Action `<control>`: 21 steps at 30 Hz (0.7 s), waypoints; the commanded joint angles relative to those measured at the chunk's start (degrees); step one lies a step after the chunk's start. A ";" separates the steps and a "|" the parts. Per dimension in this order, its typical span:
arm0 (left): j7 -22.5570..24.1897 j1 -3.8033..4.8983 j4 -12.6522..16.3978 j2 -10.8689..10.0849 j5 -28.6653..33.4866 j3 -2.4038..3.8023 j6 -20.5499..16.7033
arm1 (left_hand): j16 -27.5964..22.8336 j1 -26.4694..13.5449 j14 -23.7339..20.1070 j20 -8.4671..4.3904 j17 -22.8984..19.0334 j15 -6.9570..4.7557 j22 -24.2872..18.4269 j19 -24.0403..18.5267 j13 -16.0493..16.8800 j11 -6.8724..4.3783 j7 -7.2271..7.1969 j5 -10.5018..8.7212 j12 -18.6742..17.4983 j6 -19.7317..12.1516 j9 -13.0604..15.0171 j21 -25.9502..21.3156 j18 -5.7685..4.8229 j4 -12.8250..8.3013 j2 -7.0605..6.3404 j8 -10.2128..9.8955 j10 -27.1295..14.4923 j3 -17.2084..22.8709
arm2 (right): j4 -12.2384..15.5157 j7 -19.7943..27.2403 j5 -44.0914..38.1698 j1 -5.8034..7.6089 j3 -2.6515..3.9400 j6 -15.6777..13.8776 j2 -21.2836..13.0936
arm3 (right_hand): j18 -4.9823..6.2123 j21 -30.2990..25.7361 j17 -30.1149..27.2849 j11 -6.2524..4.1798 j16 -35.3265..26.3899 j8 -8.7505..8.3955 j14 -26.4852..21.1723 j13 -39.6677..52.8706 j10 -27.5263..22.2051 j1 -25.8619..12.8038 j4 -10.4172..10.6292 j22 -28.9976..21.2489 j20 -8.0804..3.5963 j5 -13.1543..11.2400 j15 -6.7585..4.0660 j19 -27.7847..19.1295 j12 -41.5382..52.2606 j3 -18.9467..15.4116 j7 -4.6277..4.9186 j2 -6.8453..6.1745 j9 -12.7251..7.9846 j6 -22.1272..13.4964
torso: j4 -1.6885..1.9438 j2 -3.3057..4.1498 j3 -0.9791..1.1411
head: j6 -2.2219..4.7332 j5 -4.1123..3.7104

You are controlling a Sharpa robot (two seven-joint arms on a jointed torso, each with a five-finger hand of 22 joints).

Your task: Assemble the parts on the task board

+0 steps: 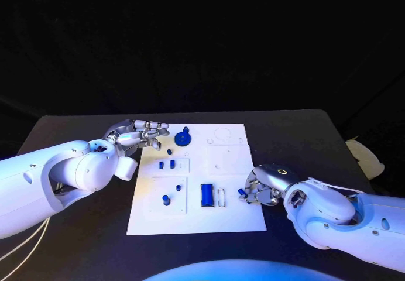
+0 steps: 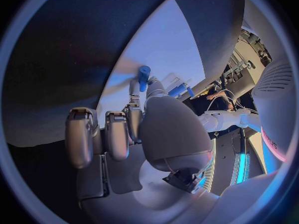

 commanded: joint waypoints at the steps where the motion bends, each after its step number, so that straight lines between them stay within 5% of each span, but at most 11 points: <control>1: -0.01 0.04 0.24 0.04 0.09 0.03 1.29 | -0.13 -0.29 0.16 0.26 -0.05 -0.08 -0.09 0.07 0.00 -0.15 0.03 0.07 0.34 -0.43 -0.05 -0.16 0.80 0.01 0.42 0.25 -0.31 -0.29 | -0.84 -1.61 -2.18 -0.56 -0.50 6.09 0.31 | -0.04 -0.62 6.94 0.21 -0.38 -0.41 4.12 -7.72 -0.85 0.29 -0.21 12.90 -0.05 -0.61 -0.24 2.67 -1.01 -0.24 0.34 -1.23 -0.31 -0.84 | -0.02 -0.04 0.02 | 0.02 0.09; 5: -0.05 0.04 0.27 0.00 0.09 0.03 1.34 | -0.13 -0.29 0.16 0.26 -0.05 -0.08 -0.09 0.07 0.00 -0.15 0.03 0.07 0.34 -0.43 -0.05 -0.16 0.80 0.01 0.42 0.25 -0.31 -0.29 | -0.89 -1.71 -3.23 -0.57 -0.51 7.16 0.51 | -0.02 -0.74 6.95 0.12 -0.42 -0.16 4.12 -7.88 -1.16 3.51 -1.53 12.87 -0.05 1.32 -0.32 2.62 -1.35 0.85 0.21 -1.88 -0.15 -1.03 | -0.03 -0.04 0.03 | 0.06 0.10; 11: -0.14 0.05 0.31 -0.03 0.07 0.03 1.42 | -0.13 -0.29 0.16 0.27 -0.06 -0.07 -0.10 0.07 0.00 -0.15 0.04 0.08 0.37 -0.45 -0.06 -0.17 0.80 0.02 0.44 0.26 -0.34 -0.29 | -0.68 -1.83 -4.23 -0.57 -0.51 7.62 0.62 | -0.07 -0.50 7.18 -0.29 -0.35 0.20 4.18 -7.83 -1.40 10.20 -4.19 12.95 -0.38 4.88 -0.70 2.73 -1.50 4.96 -0.19 -1.19 -0.07 -0.94 | -0.06 -0.03 0.04 | 0.01 0.09; 21: -0.23 0.04 0.35 -0.05 0.00 0.02 1.60 | -0.13 -0.23 0.15 0.26 -0.07 -0.08 -0.10 0.08 0.01 -0.15 0.04 0.10 0.41 -0.46 -0.06 -0.18 0.80 0.00 0.48 0.28 -0.35 -0.27 | 0.42 -2.25 -3.56 -0.56 -0.50 3.74 0.57 | -0.22 0.16 7.64 -0.45 -0.16 0.68 4.31 -7.49 -0.95 9.43 -1.97 13.15 -0.48 10.04 -0.75 3.05 -1.15 9.43 -0.33 -2.93 0.02 -0.97 | -0.03 -0.01 0.05 | 0.01 0.21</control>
